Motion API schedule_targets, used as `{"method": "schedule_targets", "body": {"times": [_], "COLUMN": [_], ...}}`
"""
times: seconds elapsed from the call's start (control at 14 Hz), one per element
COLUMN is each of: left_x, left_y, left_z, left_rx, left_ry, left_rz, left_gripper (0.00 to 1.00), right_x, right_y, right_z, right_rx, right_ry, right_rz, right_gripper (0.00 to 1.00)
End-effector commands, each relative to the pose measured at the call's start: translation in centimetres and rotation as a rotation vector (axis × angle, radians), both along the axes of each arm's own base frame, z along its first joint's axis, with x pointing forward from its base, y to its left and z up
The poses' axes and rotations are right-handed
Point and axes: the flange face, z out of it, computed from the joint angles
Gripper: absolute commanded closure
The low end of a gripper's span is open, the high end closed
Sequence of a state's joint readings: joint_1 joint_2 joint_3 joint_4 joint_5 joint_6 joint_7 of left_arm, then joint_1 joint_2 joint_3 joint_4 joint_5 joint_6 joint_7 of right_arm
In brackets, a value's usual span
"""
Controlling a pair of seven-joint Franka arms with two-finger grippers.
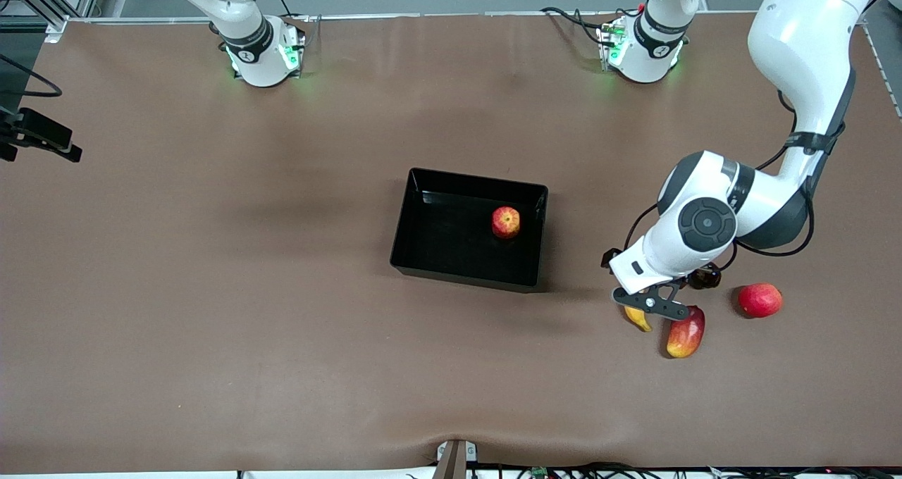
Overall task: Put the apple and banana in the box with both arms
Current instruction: 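Move the left gripper down over the yellow banana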
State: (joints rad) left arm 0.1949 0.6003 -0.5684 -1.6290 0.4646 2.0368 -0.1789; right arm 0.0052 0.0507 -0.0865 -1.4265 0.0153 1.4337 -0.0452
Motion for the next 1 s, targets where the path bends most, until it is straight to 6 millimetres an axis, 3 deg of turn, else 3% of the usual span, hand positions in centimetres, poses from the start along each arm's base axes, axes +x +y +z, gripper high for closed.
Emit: {"method": "schedule_targets", "body": {"times": [0.0,0.36,0.5,0.79,0.93], "left_x": [-0.6,-1.2,-1.6,-1.7,-1.9], "left_y": [0.6,4.5,4.8,5.2,5.3], "left_z": [-1.4,-7.1,-8.8,-9.9,-10.8], "left_rx": [0.027,-0.081,-0.104,-0.081,-0.098], "left_ry": [-0.016,-0.063,-0.059,-0.068,-0.076], "left_rz": [-0.049,-0.043,-0.043,-0.081,-0.082], "left_gripper": [0.0,0.0,0.0,0.02,0.09], "right_x": [-0.1,-0.1,-0.1,-0.1,-0.1], "right_y": [0.8,0.8,0.4,0.4,0.3], "right_z": [0.2,0.1,0.1,0.1,0.1], "right_rx": [0.0,0.013,0.035,0.036,0.036], "right_ry": [0.004,0.005,0.005,0.005,0.005], "right_rz": [-0.01,-0.013,-0.023,-0.024,-0.026], "right_gripper": [0.0,0.0,0.0,0.0,0.0]}}
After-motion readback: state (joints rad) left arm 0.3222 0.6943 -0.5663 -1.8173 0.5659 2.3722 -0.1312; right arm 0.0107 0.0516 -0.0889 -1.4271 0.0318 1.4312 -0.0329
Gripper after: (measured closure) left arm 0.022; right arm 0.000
